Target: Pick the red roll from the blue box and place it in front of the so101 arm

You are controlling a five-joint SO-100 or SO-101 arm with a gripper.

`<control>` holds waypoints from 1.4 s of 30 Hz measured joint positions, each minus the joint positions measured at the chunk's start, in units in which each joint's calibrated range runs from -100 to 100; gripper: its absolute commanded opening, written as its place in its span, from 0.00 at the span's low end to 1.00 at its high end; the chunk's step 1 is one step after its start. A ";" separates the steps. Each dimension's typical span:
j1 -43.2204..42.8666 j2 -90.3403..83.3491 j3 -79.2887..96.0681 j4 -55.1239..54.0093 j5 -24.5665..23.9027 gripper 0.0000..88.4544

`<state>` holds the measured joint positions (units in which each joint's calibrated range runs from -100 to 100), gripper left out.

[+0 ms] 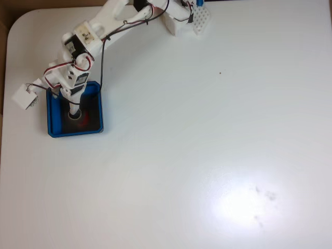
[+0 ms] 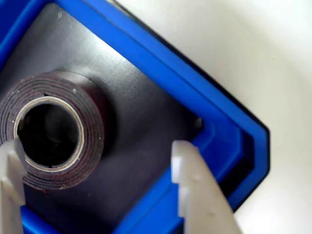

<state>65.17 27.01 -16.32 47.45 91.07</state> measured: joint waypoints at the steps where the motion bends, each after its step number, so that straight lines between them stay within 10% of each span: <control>1: -0.20 0.25 0.00 0.00 0.00 0.32; 42: 0.00 5.67 -0.54 -0.33 0.17 0.32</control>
<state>65.17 32.68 -16.86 47.13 91.24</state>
